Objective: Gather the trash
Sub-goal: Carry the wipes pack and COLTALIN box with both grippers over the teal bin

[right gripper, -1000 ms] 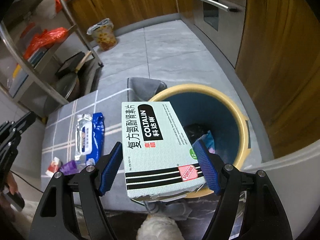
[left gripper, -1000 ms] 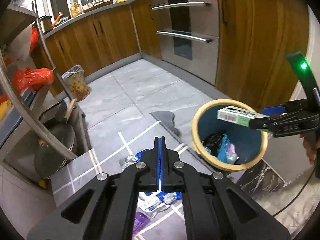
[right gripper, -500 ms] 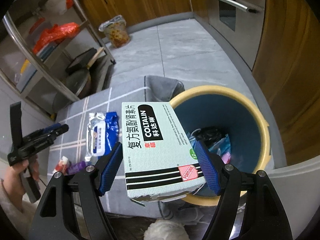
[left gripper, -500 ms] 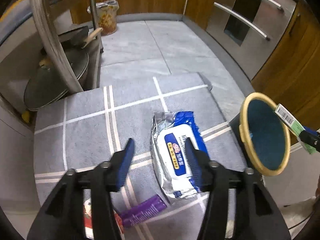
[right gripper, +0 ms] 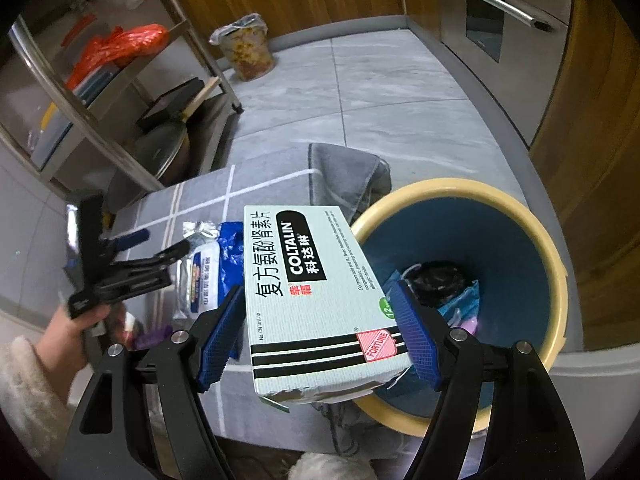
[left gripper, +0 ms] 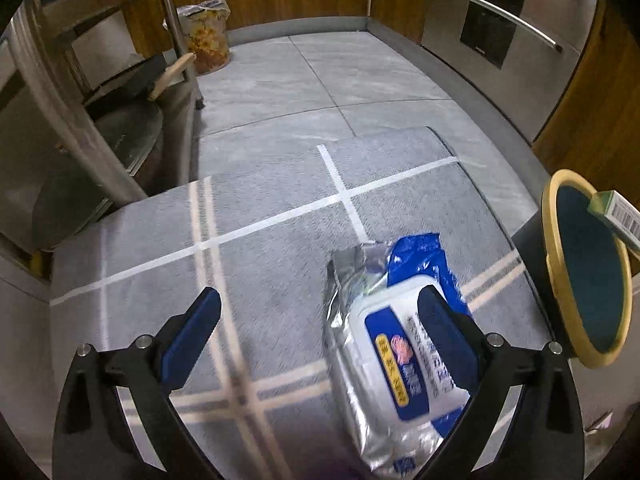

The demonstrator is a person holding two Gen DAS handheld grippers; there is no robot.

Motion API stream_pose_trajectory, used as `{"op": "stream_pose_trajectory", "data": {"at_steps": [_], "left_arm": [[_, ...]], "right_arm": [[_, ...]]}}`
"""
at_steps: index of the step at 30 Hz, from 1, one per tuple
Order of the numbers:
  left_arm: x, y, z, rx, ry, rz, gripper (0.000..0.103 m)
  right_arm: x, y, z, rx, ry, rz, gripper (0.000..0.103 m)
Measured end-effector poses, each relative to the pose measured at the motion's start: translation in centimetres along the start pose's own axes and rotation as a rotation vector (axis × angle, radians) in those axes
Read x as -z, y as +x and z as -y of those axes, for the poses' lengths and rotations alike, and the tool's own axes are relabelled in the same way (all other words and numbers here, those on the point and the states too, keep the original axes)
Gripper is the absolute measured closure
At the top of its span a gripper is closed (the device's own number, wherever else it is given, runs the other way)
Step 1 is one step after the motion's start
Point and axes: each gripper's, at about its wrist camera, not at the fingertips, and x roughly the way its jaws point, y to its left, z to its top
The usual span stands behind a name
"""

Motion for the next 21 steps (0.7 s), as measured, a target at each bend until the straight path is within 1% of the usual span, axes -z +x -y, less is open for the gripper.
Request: {"op": "stream_pose_trajectory", "data": {"at_steps": [1,2,3,4,5,6,8,9,10,14,17,19,21], "left_arm": [[-0.1,0.4,-0.3,0.037,-0.02,0.002,0.017],[-0.2,0.7,-0.4,0.059,-0.036,-0.004,0.033],[-0.3,1.2,-0.7,0.086,-0.057,-0.018,0.04],[-0.4,1.7,-1.0,0.117,-0.078,-0.034,0.051],[-0.4,2.1,-1.1,0.138,-0.087,-0.043,0.054],[-0.4,2.4,-1.1,0.158,-0.084,-0.05,0.055],[-0.4,2.8,-0.7,0.176,-0.063,-0.058,0.071],[-0.4,3.0,-0.6,0.177,-0.059,-0.06,0.075],[-0.4,3.0,-0.5,0.176,-0.058,-0.06,0.084],[-0.5,2.3,0.5,0.158,-0.009,-0.046,0.091],[-0.7,0.2,1.3,0.115,0.04,0.0,0.093],[-0.8,-1.8,2.3,0.109,0.074,0.039,0.093],[-0.9,-3.7,2.9,0.122,0.078,0.071,0.093]], "right_arm": [[0.0,0.1,0.0,-0.001,0.0,-0.001,0.028],[-0.1,0.2,0.0,-0.002,0.0,-0.003,0.028],[-0.1,0.3,0.1,-0.002,-0.001,-0.006,0.028],[-0.1,0.4,0.2,-0.001,-0.002,-0.01,0.028],[-0.1,0.5,0.2,-0.001,-0.003,-0.012,0.028],[-0.1,0.6,0.3,-0.001,-0.002,-0.015,0.028],[-0.2,0.7,0.5,0.005,0.001,-0.019,0.028],[-0.2,0.7,0.5,0.008,0.003,-0.02,0.028],[-0.3,0.8,0.6,0.013,0.005,-0.022,0.028],[-0.3,0.4,1.1,0.029,0.014,-0.018,0.028],[-0.1,-0.2,1.5,0.036,0.026,-0.009,0.028],[0.1,-0.7,1.7,0.042,0.031,0.0,0.028],[0.2,-1.1,1.9,0.053,0.028,0.007,0.028]]}}
